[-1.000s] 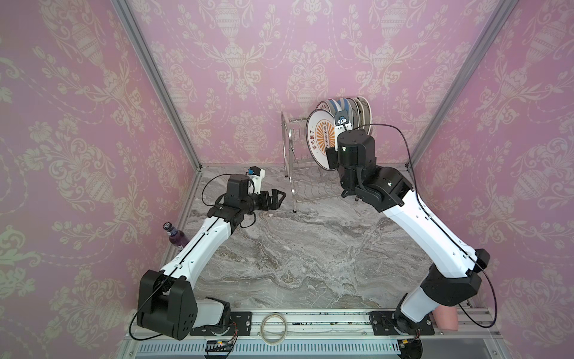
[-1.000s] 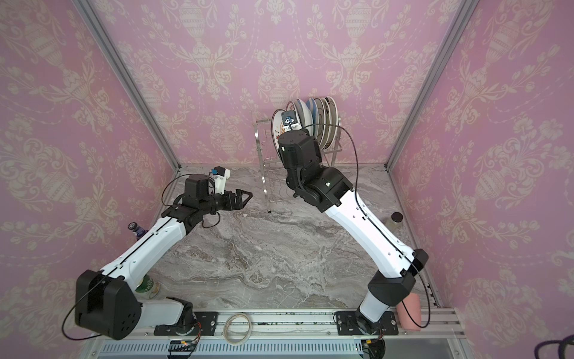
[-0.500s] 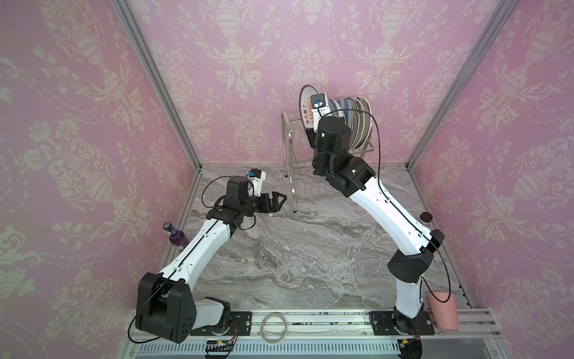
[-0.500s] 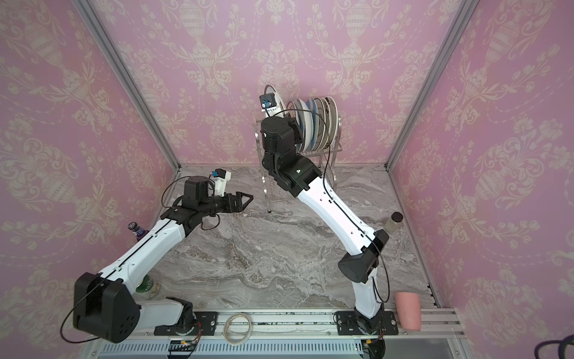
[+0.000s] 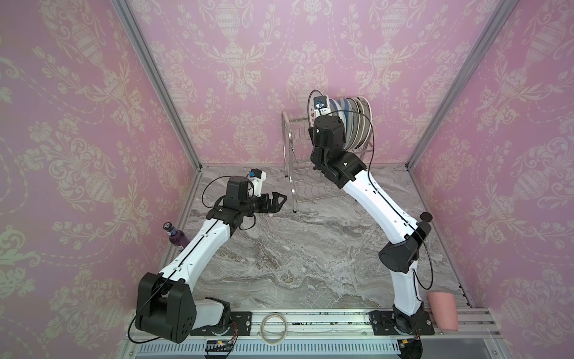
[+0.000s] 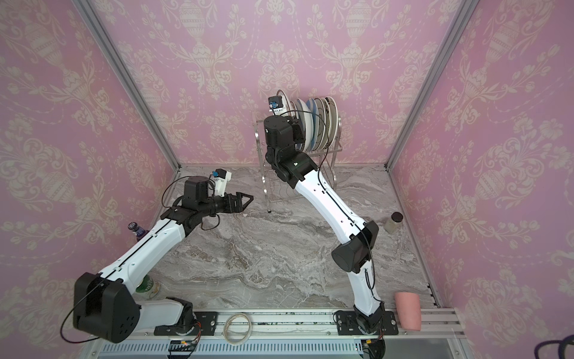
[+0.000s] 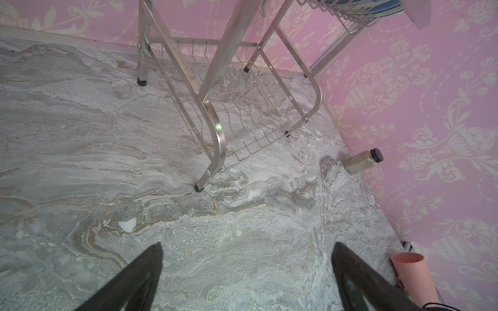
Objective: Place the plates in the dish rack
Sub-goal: 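Carry the sunburst plate to the rack and lower it into the front slot, then push the sunburst plate down into the rack slot with the right gripper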
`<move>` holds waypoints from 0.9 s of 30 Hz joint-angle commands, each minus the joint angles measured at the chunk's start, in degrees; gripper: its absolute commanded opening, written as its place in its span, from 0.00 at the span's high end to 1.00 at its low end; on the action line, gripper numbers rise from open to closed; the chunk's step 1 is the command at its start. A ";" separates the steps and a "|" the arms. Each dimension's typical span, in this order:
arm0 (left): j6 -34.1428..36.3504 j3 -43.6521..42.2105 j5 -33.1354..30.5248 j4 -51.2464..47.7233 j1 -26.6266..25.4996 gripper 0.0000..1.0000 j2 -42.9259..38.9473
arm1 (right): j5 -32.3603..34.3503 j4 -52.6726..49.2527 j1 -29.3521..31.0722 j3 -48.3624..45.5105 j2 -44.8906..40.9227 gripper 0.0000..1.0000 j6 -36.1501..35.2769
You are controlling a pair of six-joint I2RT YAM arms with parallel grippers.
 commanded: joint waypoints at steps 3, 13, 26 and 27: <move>2.39 0.24 0.25 -1.22 -0.23 0.01 -0.47 | 0.04 1.45 -1.38 3.12 1.99 1.00 4.15; 3.05 0.13 -0.38 -1.63 -0.20 0.01 -0.47 | -0.18 1.43 -2.16 5.09 5.28 1.00 4.93; 3.11 -0.97 -0.47 -1.80 1.09 0.01 -1.58 | -0.33 0.19 -2.86 5.81 7.95 1.00 7.19; 3.18 -1.06 -0.56 -1.80 1.24 0.01 -1.69 | -0.19 0.29 -2.87 5.99 8.29 1.00 7.30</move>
